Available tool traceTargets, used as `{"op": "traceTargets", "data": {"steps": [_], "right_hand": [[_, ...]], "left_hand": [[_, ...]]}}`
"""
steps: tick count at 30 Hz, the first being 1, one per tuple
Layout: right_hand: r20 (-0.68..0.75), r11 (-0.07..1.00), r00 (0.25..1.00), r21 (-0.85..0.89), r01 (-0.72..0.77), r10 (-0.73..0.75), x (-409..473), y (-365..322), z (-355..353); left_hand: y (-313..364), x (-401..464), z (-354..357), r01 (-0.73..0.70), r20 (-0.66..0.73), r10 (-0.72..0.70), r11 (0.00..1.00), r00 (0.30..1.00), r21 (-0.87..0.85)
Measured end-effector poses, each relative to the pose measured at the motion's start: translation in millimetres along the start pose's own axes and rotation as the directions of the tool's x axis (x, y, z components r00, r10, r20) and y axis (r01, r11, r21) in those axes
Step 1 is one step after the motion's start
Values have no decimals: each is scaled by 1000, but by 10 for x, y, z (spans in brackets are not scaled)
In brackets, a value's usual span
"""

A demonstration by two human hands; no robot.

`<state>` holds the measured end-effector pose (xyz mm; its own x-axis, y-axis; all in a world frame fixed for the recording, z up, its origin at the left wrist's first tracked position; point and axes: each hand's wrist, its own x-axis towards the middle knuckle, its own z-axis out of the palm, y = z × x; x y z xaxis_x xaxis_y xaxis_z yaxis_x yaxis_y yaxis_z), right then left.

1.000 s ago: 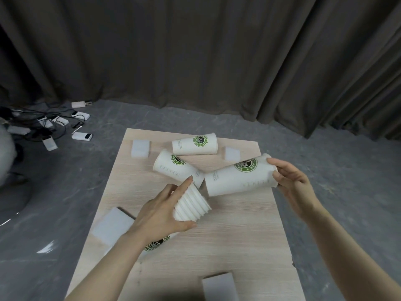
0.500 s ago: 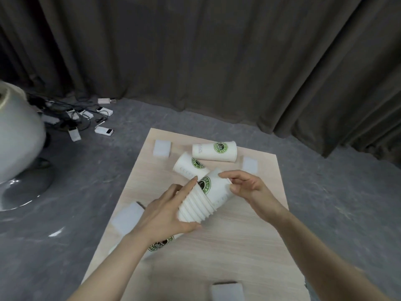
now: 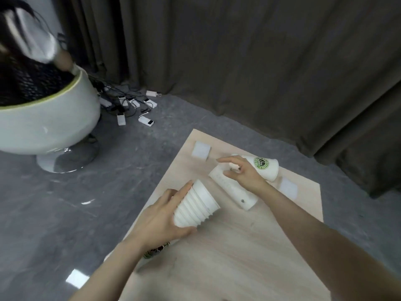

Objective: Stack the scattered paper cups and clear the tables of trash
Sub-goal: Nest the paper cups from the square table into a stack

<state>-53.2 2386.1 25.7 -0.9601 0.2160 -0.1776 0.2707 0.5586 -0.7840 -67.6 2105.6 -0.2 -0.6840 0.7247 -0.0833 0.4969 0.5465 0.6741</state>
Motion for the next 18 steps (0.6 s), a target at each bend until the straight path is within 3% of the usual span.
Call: {"op": "traceTargets", "data": {"steps": [3,7,13,18], "right_hand": [[110,905,994,-420,62,-17,495,132,97],[316,699,948,-688,194,48,862,211,240],[362,608,919,-768,200,154,852,342,255],[331,698,941,-690,191,69,656,205,34]], "left_hand": [[-95,-99,-53,45,-22,-45,999,999,7],[-188,-209,-107,75,-71,-75,997,995,0],[-265,-290,-152,86,-108,-86,996,990,-4],[-248,-261,-166,62,-110,-63,998,992,-13]]}}
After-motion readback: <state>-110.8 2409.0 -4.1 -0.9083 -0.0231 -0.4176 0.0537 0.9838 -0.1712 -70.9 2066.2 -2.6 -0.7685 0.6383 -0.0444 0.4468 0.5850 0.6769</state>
